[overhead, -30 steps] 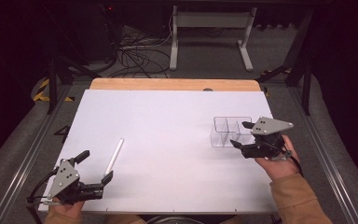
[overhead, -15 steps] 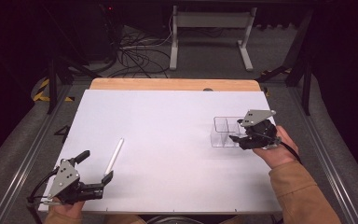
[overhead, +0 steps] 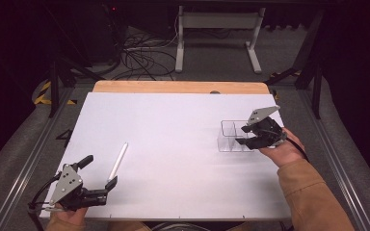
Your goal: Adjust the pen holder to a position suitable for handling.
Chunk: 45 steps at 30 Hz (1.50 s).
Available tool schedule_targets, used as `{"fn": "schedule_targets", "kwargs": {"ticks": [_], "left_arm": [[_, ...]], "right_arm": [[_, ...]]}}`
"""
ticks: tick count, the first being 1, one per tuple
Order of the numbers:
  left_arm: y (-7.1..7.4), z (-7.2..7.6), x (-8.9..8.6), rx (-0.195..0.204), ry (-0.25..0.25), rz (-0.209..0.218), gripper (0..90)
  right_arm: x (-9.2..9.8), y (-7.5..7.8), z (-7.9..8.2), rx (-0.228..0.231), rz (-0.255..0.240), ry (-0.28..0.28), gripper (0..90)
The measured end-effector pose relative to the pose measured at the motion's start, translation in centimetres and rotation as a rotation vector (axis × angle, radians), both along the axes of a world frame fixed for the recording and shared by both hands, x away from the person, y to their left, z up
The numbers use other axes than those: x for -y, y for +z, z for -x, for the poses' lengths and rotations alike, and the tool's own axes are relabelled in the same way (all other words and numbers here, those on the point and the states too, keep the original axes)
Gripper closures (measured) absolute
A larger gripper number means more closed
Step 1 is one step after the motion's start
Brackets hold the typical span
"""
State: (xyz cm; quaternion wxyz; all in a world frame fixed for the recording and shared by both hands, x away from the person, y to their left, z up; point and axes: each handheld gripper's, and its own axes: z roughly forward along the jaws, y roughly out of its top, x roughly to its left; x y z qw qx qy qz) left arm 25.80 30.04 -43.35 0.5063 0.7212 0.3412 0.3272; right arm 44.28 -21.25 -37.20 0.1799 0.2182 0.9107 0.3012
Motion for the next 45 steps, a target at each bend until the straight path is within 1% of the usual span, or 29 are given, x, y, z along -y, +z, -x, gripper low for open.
{"fn": "schedule_targets", "kwargs": {"ticks": [2, 4, 5, 6, 9, 12, 13, 14, 16, 17, 18, 19, 20, 23, 24, 27, 30, 31, 33, 34, 35, 37, 38, 39, 40, 41, 42, 44, 45], "left_arm": [[0.0, 0.0, 0.0, -0.002, 0.0, 0.005, 1.8], [0.0, 0.0, 0.1, -0.001, 0.001, 0.008, 1.8], [0.0, 0.0, 0.1, -0.001, 0.001, 0.008, 1.9], [0.0, 0.0, 0.0, -0.002, -0.001, 0.004, 1.9], [0.0, 0.0, 0.1, -0.002, -0.001, 0.004, 1.8], [0.0, 0.0, 0.1, -0.004, 0.002, 0.005, 2.0], [0.0, 0.0, 0.0, 0.001, 0.002, -0.002, 2.0], [0.0, 0.0, 0.1, -0.004, 0.002, 0.003, 2.0], [0.0, -0.1, 0.1, 0.001, 0.002, -0.005, 2.0], [0.0, -0.1, 0.1, 0.001, 0.002, -0.005, 2.0], [0.0, 0.0, 0.1, -0.002, 0.001, -0.003, 2.0], [0.0, 0.0, 0.1, -0.003, 0.001, 0.002, 2.0], [0.0, -0.1, 0.1, 0.0, 0.002, -0.002, 2.0], [0.0, 0.0, 0.1, -0.003, 0.002, 0.002, 2.0], [0.0, 0.0, 0.1, -0.002, 0.003, 0.002, 2.0], [0.0, -0.1, 0.1, -0.001, 0.003, 0.0, 2.0], [-0.1, -0.1, 0.1, -0.005, 0.003, 0.006, 2.1], [0.0, -0.1, 0.1, -0.003, 0.002, -0.002, 2.0], [0.0, -0.1, 0.1, -0.004, 0.0, -0.004, 2.1], [0.0, -0.1, 0.1, -0.004, 0.0, -0.004, 2.1], [0.0, -0.1, 0.1, -0.004, 0.001, -0.004, 2.1], [0.0, -0.1, 0.1, -0.004, 0.001, -0.005, 2.1], [0.0, -0.1, 0.1, -0.004, 0.001, -0.005, 2.1], [0.0, -0.1, 0.1, -0.003, 0.003, -0.003, 2.1], [0.0, -0.1, 0.1, -0.003, 0.004, -0.003, 2.1], [-0.1, -0.1, 0.2, -0.006, 0.003, 0.005, 2.1], [0.0, -0.1, 0.1, -0.003, 0.004, -0.003, 2.1], [0.0, -0.1, 0.1, -0.004, 0.004, -0.004, 2.1], [0.0, -0.1, 0.1, -0.002, 0.005, -0.005, 2.1]], "right_arm": [[0.0, -0.3, -0.4, -0.019, 0.013, -0.002, 52.2], [-0.1, -0.6, -0.7, -0.025, 0.034, 0.003, 53.5], [-0.1, -0.6, -0.7, -0.025, 0.034, 0.003, 53.5], [-0.2, -0.8, -0.8, -0.029, 0.062, 0.01, 54.6], [-0.4, -1.1, -1.1, -0.031, 0.089, 0.019, 56.9], [-0.5, -1.4, -1.3, -0.041, 0.102, 0.03, 58.8], [-0.6, -1.4, -1.3, -0.045, 0.107, 0.03, 59.6], [-0.6, -1.5, -1.3, -0.051, 0.112, 0.035, 60.3], [-0.9, -1.8, -1.4, -0.055, 0.128, 0.041, 61.1], [-0.9, -1.8, -1.4, -0.055, 0.128, 0.041, 61.1], [-1.0, -1.9, -1.4, -0.056, 0.136, 0.041, 61.5], [-1.3, -2.2, -1.5, -0.055, 0.157, 0.053, 62.0], [-1.5, -2.4, -1.6, -0.058, 0.164, 0.054, 62.1], [-1.7, -2.6, -1.6, -0.064, 0.178, 0.06, 62.7], [-1.8, -2.8, -1.7, -0.067, 0.189, 0.067, 65.0], [-2.0, -2.8, -1.6, -0.067, 0.188, 0.067, 65.7], [-1.9, -2.7, -1.5, -0.061, 0.192, 0.084, 67.4], [-1.9, -2.7, -1.5, -0.062, 0.187, 0.084, 69.0], [-1.8, -2.5, -1.4, -0.071, 0.169, 0.095, 72.1], [-1.8, -2.5, -1.4, -0.071, 0.169, 0.095, 72.1], [-1.9, -2.4, -1.2, -0.066, 0.17, 0.118, 75.1], [-2.0, -2.3, -1.1, -0.065, 0.171, 0.12, 76.5], [-2.2, -2.1, -0.9, -0.057, 0.181, 0.145, 80.1], [-2.3, -2.0, -0.8, -0.053, 0.18, 0.149, 82.0], [-2.3, -2.0, -0.8, -0.053, 0.18, 0.149, 82.0], [-2.6, -1.8, -0.6, -0.059, 0.185, 0.164, 85.6], [-2.6, -1.8, -0.6, -0.059, 0.185, 0.164, 85.6], [-2.9, -1.4, -0.3, -0.049, 0.177, 0.183, 86.9], [-3.0, -1.2, -0.2, -0.05, 0.164, 0.187, 86.9]]}}
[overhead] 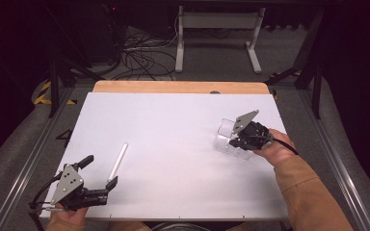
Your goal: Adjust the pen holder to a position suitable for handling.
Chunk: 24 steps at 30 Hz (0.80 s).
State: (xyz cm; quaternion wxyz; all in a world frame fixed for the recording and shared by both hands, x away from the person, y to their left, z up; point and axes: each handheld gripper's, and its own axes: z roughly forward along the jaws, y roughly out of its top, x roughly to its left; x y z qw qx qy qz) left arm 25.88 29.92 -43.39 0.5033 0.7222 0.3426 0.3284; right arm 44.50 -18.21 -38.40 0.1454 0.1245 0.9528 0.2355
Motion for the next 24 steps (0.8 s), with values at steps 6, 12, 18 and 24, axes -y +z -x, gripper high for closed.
{"fn": "schedule_targets", "kwargs": {"ticks": [6, 12, 18, 24], "left_arm": [[0.0, 0.0, 0.0, 0.0, 0.0, -0.001, 2.2], [0.0, 0.0, 0.0, -0.002, -0.003, -0.002, 2.2], [0.0, 0.0, 0.0, -0.001, -0.003, -0.001, 2.2], [0.0, -0.1, -0.1, -0.003, -0.005, 0.001, 2.2]], "right_arm": [[-1.4, 1.4, 0.7, 0.037, -0.026, 0.05, 86.6], [-4.1, 2.6, 1.4, 0.049, -0.049, 0.12, 86.4], [-7.6, 2.7, 1.7, 0.037, -0.042, 0.195, 86.2], [-11.6, 1.8, 1.5, 0.013, -0.025, 0.26, 86.2]]}}
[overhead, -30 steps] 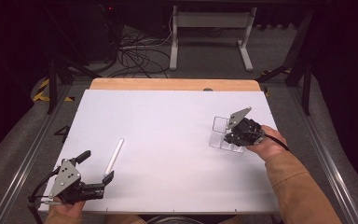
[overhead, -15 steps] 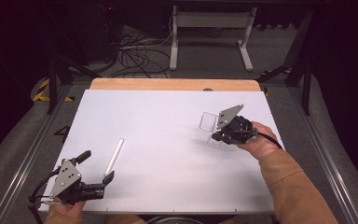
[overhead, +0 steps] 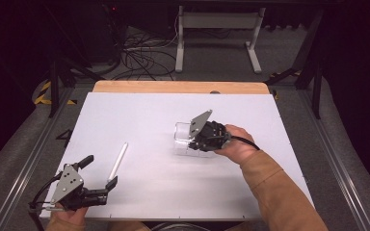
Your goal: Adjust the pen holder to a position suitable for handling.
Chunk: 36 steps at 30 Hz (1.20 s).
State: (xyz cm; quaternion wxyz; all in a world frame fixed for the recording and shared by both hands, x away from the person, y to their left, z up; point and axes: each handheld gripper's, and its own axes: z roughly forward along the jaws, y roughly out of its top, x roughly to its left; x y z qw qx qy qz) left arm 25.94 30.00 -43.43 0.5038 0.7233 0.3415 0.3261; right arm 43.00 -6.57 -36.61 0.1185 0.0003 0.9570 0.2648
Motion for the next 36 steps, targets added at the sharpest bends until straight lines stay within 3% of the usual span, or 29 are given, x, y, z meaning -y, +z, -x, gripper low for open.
{"fn": "schedule_targets", "kwargs": {"ticks": [8, 13, 21, 36], "left_arm": [[0.0, 0.0, 0.0, 0.0, -0.003, 0.001, 2.2], [0.0, 0.0, 0.0, -0.002, -0.001, 0.002, 2.2], [0.0, 0.0, 0.1, -0.003, -0.001, 0.003, 2.2], [-0.1, -0.1, 0.1, -0.007, -0.005, 0.0, 2.2]], "right_arm": [[-3.5, -1.4, -0.1, -0.023, 0.034, 0.058, 86.0], [-4.3, -1.7, 0.0, -0.021, 0.041, 0.08, 86.1], [-4.9, -2.0, 0.0, -0.023, 0.055, 0.097, 85.2], [-5.2, -2.2, -0.2, -0.03, 0.05, 0.061, 84.3]]}}
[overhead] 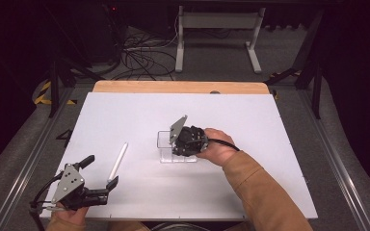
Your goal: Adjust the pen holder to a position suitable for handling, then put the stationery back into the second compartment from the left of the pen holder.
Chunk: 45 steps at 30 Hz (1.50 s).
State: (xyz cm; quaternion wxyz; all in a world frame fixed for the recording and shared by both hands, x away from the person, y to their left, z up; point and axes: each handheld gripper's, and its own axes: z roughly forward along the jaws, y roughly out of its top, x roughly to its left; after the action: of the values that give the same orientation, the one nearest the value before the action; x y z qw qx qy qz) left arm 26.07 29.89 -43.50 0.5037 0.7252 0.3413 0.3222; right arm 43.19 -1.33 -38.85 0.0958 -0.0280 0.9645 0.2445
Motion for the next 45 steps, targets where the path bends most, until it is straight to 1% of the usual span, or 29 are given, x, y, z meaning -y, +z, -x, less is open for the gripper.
{"fn": "schedule_targets", "kwargs": {"ticks": [8, 9, 10, 11, 12, 13, 14, 15, 16, 17, 18, 19, 20, 21, 22, 23, 25, 27, 30, 33, 36, 37, 38, 41, 44, 45], "left_arm": [[0.0, -0.1, 0.0, 0.0, 0.001, 0.001, 2.2], [0.0, -0.1, 0.0, 0.0, 0.001, 0.0, 2.2], [0.0, -0.1, 0.0, 0.001, 0.0, -0.001, 2.2], [0.0, -0.1, 0.0, 0.001, 0.0, -0.001, 2.2], [0.0, -0.1, 0.0, 0.002, 0.001, -0.001, 2.2], [0.0, -0.1, 0.0, 0.002, 0.001, -0.001, 2.2], [0.0, -0.1, 0.0, 0.001, 0.002, 0.0, 2.2], [0.0, -0.1, 0.0, -0.001, 0.003, 0.005, 2.2], [0.0, -0.2, 0.0, -0.003, 0.001, 0.006, 2.2], [0.0, -0.2, 0.0, -0.002, 0.002, 0.002, 2.2], [0.0, -0.2, 0.0, -0.003, 0.004, 0.005, 2.2], [0.0, -0.3, 0.0, -0.004, 0.003, 0.003, 2.2], [0.0, -0.3, 0.0, -0.006, 0.002, 0.003, 2.2], [0.0, -0.4, 0.1, -0.009, 0.003, 0.008, 2.2], [0.0, -0.5, 0.1, -0.01, 0.001, 0.004, 2.2], [0.0, -0.5, 0.2, -0.011, 0.002, 0.007, 2.2], [0.1, -0.6, 0.3, -0.005, -0.005, -0.004, 2.1], [0.1, -0.6, 0.3, -0.005, -0.007, -0.005, 2.1], [0.1, -0.7, 0.2, -0.013, -0.006, 0.009, 2.1], [0.1, -0.8, 0.1, -0.015, 0.0, 0.009, 1.9], [0.1, -0.9, 0.1, -0.023, 0.007, 0.018, 1.6], [0.1, -1.0, 0.0, -0.017, 0.011, 0.009, 1.6], [0.1, -1.0, 0.1, -0.018, 0.011, 0.015, 1.6], [0.1, -1.1, 0.1, -0.027, 0.008, 0.015, 1.6], [0.2, -1.1, 0.1, -0.022, 0.006, 0.007, 1.5], [0.3, -1.1, 0.1, -0.022, 0.01, 0.012, 1.5]], "right_arm": [[0.0, -0.1, 0.0, 0.0, -0.007, -0.007, 83.8], [0.0, -0.1, 0.1, 0.006, -0.012, -0.007, 79.3], [0.1, 0.0, 0.1, 0.002, -0.022, -0.011, 75.6], [0.1, 0.0, 0.1, 0.002, -0.022, -0.011, 75.6], [0.2, 0.1, 0.2, -0.002, -0.031, -0.017, 71.5], [0.5, 0.6, 0.3, -0.012, -0.067, -0.034, 62.8], [0.7, 0.8, 0.4, -0.014, -0.079, -0.039, 59.4], [0.9, 1.0, 0.5, -0.004, -0.098, -0.04, 56.0], [1.2, 1.4, 0.7, -0.006, -0.114, -0.052, 51.9], [1.2, 1.4, 0.7, -0.006, -0.114, -0.052, 51.9], [1.5, 1.7, 0.8, 0.002, -0.14, -0.058, 47.8], [1.9, 2.1, 1.1, 0.01, -0.181, -0.075, 43.6], [2.4, 2.5, 1.2, 0.011, -0.231, -0.094, 36.5], [2.4, 2.5, 1.2, 0.011, -0.231, -0.094, 36.5], [2.6, 2.7, 1.2, 0.015, -0.258, -0.107, 33.3], [2.8, 2.8, 1.3, 0.019, -0.275, -0.12, 31.7], [2.9, 2.9, 1.3, 0.029, -0.287, -0.133, 29.0], [3.1, 3.0, 1.4, 0.037, -0.302, -0.142, 26.8], [3.5, 3.4, 1.7, 0.052, -0.33, -0.157, 23.4], [4.1, 3.9, 2.1, 0.06, -0.391, -0.172, 16.8], [4.9, 4.2, 2.6, 0.078, -0.451, -0.197, 10.7], [5.1, 4.3, 2.7, 0.084, -0.47, -0.207, 8.6], [5.4, 4.4, 2.9, 0.094, -0.488, -0.218, 7.0], [6.4, 4.6, 3.4, 0.121, -0.537, -0.253, 4.7], [7.6, 4.7, 4.1, 0.175, -0.577, -0.284, 4.7], [8.0, 4.7, 4.3, 0.176, -0.594, -0.29, 4.7]]}}
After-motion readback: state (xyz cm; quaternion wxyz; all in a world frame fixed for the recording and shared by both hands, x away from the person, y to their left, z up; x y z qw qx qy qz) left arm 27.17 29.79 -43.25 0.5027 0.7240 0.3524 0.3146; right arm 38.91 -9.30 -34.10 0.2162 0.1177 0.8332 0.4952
